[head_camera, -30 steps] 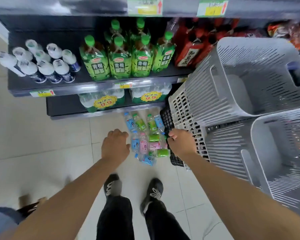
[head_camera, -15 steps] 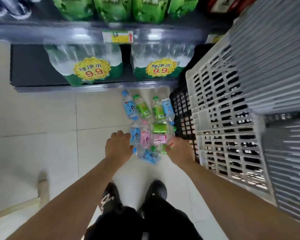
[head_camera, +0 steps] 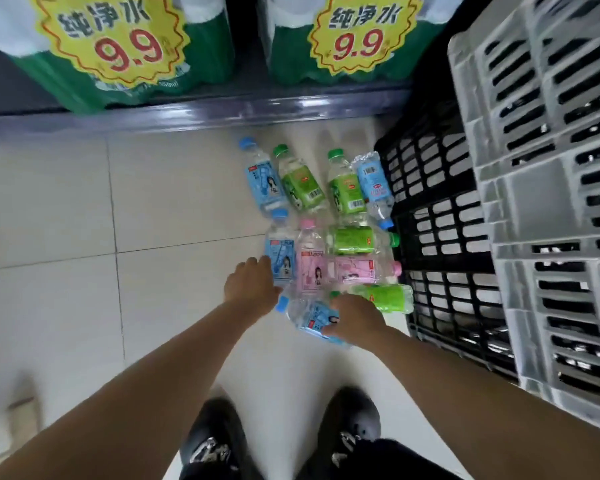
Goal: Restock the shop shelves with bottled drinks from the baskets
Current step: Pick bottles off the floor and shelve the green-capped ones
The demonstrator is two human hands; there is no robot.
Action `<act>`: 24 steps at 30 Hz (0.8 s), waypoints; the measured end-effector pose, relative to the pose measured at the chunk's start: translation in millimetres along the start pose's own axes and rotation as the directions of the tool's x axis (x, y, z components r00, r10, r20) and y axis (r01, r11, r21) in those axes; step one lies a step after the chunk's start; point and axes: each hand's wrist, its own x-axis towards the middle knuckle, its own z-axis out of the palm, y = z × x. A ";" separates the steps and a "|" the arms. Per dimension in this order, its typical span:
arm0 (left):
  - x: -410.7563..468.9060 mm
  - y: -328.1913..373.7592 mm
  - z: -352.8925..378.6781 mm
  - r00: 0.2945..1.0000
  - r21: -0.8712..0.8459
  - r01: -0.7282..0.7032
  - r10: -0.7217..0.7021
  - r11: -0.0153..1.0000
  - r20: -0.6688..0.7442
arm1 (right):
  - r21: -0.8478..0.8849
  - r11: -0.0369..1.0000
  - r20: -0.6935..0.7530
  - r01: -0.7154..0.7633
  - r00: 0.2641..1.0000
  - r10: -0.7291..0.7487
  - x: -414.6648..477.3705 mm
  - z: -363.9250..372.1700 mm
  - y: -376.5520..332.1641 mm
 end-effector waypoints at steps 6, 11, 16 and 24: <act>40.9 1.5 25.8 0.983 -0.397 0.178 -0.144 0.900 0.112 | -0.114 0.993 -0.066 0.016 0.998 -0.024 20.1 28.3 -4.0; 58.5 -3.0 31.2 0.954 -0.645 0.300 -0.205 0.703 0.220 | -0.199 0.979 -0.015 0.049 0.998 -0.053 29.1 42.7 -14.6; 40.5 -11.9 11.6 0.895 -0.711 0.435 -0.174 0.552 0.412 | -0.127 0.990 0.047 0.060 0.997 -0.054 23.3 31.5 -14.5; -59.8 -18.2 -57.3 0.936 -0.812 0.351 -0.160 0.465 0.313 | 0.252 0.964 0.020 -0.081 0.997 0.079 -62.9 -28.6 -15.2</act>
